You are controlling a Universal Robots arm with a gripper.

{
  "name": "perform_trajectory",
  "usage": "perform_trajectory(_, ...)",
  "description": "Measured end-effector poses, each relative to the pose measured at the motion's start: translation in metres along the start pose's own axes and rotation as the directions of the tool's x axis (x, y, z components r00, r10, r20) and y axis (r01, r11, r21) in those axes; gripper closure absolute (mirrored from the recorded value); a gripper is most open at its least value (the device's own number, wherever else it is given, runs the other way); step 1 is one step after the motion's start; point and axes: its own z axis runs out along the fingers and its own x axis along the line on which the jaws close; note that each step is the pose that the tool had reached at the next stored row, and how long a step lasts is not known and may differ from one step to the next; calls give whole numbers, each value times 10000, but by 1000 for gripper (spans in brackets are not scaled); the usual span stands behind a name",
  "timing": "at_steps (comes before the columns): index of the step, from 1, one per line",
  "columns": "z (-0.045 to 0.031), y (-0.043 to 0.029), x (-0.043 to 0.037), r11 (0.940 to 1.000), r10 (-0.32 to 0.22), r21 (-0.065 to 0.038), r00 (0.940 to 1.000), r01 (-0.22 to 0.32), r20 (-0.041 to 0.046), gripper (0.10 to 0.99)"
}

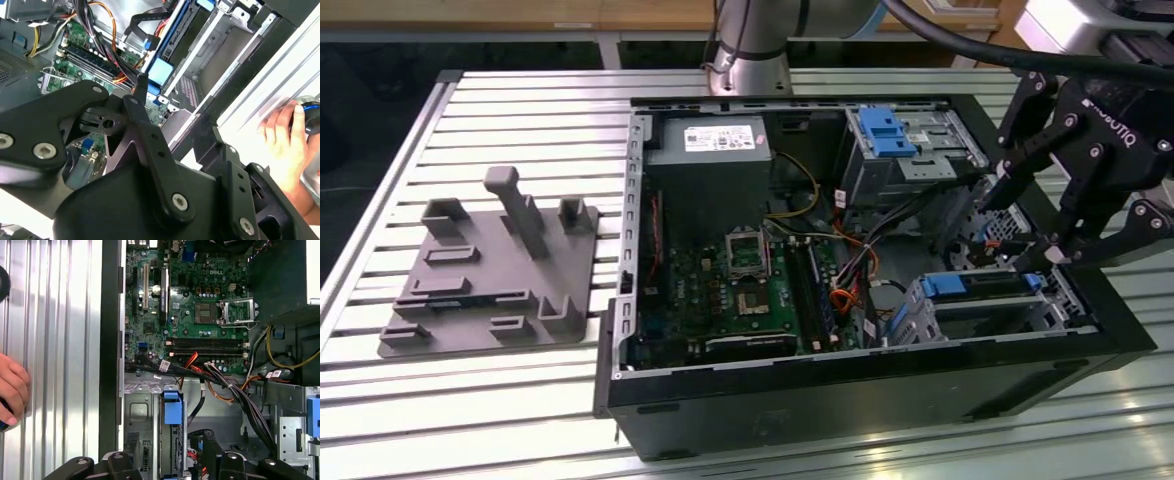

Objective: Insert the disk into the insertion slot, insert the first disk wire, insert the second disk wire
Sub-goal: 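Insert the disk into the insertion slot, then insert the first disk wire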

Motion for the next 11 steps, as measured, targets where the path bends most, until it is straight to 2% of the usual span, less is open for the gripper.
perform_trajectory(11, 0, 0, 0, 10000, 0, 24, 10000, 0, -18, 471)
